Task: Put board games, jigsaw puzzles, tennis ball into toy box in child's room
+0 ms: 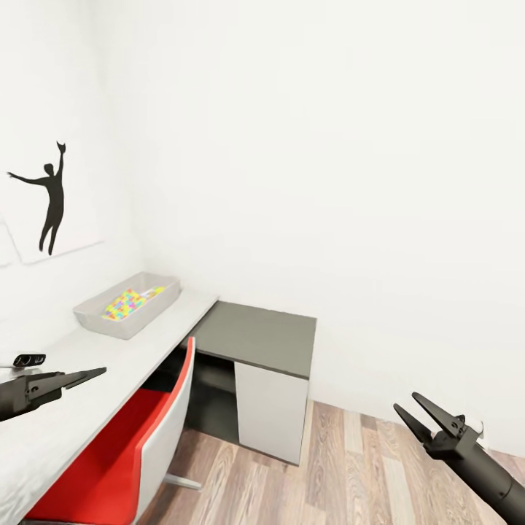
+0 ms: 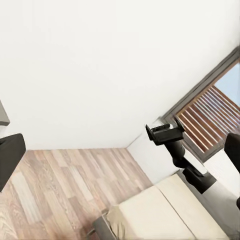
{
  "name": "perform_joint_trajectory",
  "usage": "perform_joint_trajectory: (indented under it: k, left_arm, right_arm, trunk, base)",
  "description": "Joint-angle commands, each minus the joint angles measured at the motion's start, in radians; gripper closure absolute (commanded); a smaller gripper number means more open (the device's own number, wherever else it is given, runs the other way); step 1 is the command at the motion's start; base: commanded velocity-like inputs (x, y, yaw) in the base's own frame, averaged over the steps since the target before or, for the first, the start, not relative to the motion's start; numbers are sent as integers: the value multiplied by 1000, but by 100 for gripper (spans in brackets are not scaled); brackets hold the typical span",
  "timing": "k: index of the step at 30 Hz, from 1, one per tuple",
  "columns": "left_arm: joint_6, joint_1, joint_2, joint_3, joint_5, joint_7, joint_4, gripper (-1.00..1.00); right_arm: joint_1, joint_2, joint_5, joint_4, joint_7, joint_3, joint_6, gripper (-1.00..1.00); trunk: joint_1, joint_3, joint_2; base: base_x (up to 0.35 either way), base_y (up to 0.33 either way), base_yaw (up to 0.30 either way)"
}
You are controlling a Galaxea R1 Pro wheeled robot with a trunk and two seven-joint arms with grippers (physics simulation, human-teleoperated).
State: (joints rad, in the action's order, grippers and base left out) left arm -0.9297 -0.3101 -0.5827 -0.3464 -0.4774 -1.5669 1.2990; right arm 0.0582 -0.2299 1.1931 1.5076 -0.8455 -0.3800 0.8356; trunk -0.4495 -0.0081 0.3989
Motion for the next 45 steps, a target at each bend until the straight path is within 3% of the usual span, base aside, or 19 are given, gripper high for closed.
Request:
perform_joint_trajectory:
  k: [1, 21, 26, 33, 37, 41, 43, 45]
  left_arm:
    - [-11, 0, 0, 0, 1, -4, 0, -100]
    - [-11, -1, 2, 4, 0, -4, 4, -100]
    - [-14, -5, 22, 32, 5, -4, 23, -100]
    - [-67, -76, 41, 135, 10, 1, 102, -100]
    - [-102, -164, 70, 205, 10, 87, 120, -100]
    - [-115, -254, 141, 310, 26, 188, 124, -100]
    - [-117, -294, 186, 371, 61, 265, 123, -100]
    - [-117, -321, 237, 407, 95, 323, 118, -100]
  right_arm:
    - [0, 0, 3, 0, 0, 0, 5, -100]
    - [0, 0, 1, -14, 2, 1, 4, -100]
    - [0, 1, -1, -24, 3, 6, 4, -100]
    - [0, 1, -15, -26, 25, 12, 4, -100]
    - [0, 1, -18, -27, 31, 9, 4, -100]
    - [0, -2, -17, -34, 31, -2, 6, -100]
    - [0, -5, -17, -59, 31, -18, 6, -100]
    - [0, -8, -18, -101, 32, -35, 6, -100]
  trunk:
    - [0, 0, 1]
    - [0, 9, 1]
    - [0, 12, 1]
    - [0, 15, 1]
    - [0, 18, 1]
    - [0, 20, 1]
    - [0, 21, 1]
    - [0, 23, 1]
  base:
    - [0, 0, -271]
    - [0, 0, -271]
    - [0, 0, -271]
    - [0, 0, -271]
    - [0, 0, -271]
    - [0, 0, -271]
    - [0, 0, -255]
    - [0, 0, -245]
